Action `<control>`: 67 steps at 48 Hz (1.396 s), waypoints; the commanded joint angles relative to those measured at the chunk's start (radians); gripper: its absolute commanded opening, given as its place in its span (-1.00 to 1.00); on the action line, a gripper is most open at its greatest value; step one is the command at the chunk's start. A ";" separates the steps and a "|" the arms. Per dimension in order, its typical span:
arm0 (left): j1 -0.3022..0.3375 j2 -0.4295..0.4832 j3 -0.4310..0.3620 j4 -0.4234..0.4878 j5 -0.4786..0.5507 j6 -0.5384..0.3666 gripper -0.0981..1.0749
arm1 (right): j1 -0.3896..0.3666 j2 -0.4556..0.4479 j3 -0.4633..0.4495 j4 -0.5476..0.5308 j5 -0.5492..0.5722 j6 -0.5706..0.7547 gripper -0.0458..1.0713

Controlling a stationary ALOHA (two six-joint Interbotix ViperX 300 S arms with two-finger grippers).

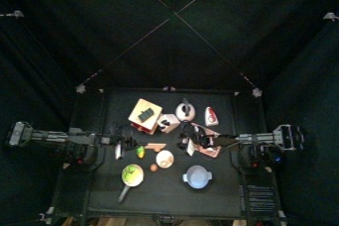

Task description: Put cleaver back in holder

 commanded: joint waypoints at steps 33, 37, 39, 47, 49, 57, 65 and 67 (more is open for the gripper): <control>0.241 0.137 -0.100 0.057 -0.009 -0.002 -0.06 | -0.186 0.129 -0.035 0.006 -0.078 -0.003 0.10; 0.247 0.158 -0.097 0.057 -0.017 0.000 -0.06 | -0.186 0.130 -0.034 0.003 -0.077 -0.003 0.10; 0.249 0.164 -0.095 0.057 -0.018 -0.002 -0.06 | -0.186 0.132 -0.034 0.003 -0.078 -0.003 0.10; 0.253 0.173 -0.083 0.055 -0.037 0.000 -0.06 | -0.187 0.137 -0.038 0.002 -0.078 -0.003 0.10; 0.253 0.175 -0.078 0.055 -0.044 0.000 -0.06 | -0.186 0.138 -0.041 0.002 -0.077 -0.003 0.10; 0.253 0.178 -0.066 0.054 -0.057 -0.002 -0.06 | -0.187 0.147 -0.046 0.002 -0.077 -0.003 0.10; 0.255 0.178 -0.054 0.046 -0.058 -0.002 -0.06 | -0.186 0.156 -0.052 0.000 -0.077 -0.003 0.10; 0.255 0.178 -0.052 0.046 -0.058 -0.002 -0.06 | -0.186 0.156 -0.051 0.000 -0.077 -0.005 0.10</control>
